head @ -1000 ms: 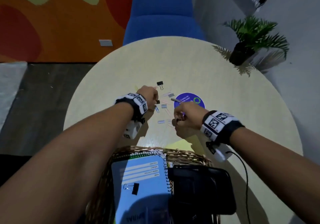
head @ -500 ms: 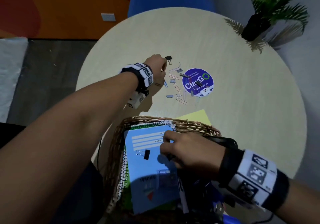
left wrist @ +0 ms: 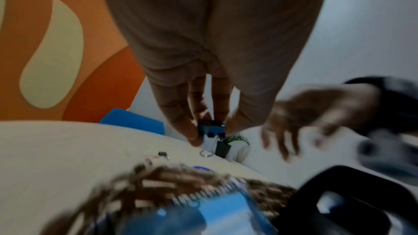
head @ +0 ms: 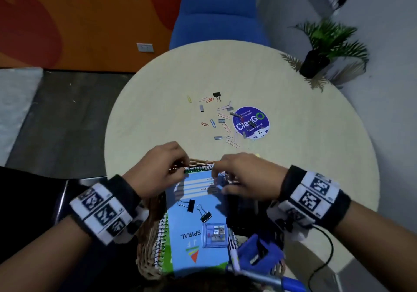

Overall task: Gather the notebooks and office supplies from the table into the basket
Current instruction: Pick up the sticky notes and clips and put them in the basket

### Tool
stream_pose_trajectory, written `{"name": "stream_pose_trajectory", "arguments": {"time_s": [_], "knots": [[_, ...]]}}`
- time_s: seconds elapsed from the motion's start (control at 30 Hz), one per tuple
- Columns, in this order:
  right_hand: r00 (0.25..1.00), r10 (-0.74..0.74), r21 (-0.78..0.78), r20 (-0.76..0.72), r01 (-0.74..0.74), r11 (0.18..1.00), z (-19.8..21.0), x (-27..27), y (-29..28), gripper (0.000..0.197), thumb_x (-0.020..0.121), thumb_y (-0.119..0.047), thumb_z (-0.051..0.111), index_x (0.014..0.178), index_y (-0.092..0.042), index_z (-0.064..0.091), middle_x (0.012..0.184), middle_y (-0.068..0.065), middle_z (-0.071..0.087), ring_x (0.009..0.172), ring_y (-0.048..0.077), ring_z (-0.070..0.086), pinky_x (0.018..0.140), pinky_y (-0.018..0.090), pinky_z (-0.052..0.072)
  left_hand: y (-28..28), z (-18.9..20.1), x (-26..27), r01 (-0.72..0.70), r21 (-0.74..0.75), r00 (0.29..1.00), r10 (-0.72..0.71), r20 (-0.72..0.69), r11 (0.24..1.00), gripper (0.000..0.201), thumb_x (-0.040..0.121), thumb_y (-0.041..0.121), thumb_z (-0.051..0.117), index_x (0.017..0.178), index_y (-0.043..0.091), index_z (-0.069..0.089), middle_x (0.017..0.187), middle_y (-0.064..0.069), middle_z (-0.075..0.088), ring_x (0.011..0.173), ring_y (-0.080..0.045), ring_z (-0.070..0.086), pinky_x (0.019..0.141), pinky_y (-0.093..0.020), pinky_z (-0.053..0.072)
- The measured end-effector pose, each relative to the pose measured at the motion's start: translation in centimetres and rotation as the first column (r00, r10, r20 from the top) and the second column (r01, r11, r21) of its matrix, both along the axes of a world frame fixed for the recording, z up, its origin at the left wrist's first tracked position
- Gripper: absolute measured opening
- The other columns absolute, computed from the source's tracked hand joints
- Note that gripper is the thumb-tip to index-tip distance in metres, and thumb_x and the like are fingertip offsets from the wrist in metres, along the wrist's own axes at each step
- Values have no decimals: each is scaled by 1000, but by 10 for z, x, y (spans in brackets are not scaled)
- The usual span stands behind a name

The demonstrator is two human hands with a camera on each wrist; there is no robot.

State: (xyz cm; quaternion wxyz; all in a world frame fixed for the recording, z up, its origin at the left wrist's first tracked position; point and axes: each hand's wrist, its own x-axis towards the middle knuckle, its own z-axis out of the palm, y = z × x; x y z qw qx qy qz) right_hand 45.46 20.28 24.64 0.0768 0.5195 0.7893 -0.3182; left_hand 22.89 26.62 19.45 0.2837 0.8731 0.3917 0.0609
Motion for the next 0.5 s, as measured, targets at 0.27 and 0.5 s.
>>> {"name": "stream_pose_trajectory", "arguments": {"time_s": [0.27,0.5], "knots": [[844,-490,119,217,475,872,-60,104,108,39,75,-17,74,112,-11,61,116,12,64,102,28,60,83,30,48,-101,-36,-4,-65,-196,987,92,133,978,17,75,21,49,88,26,59,92,16,48,86,0,53,78,-18,45],[849,-413,150,330,385,911,-120,122,146,61,75,-7,69,131,-20,49,129,16,54,112,38,57,87,39,48,-135,-46,1,-160,-296,977,193,87,942,22,81,10,51,94,22,63,108,15,48,101,6,49,88,-11,41]]}}
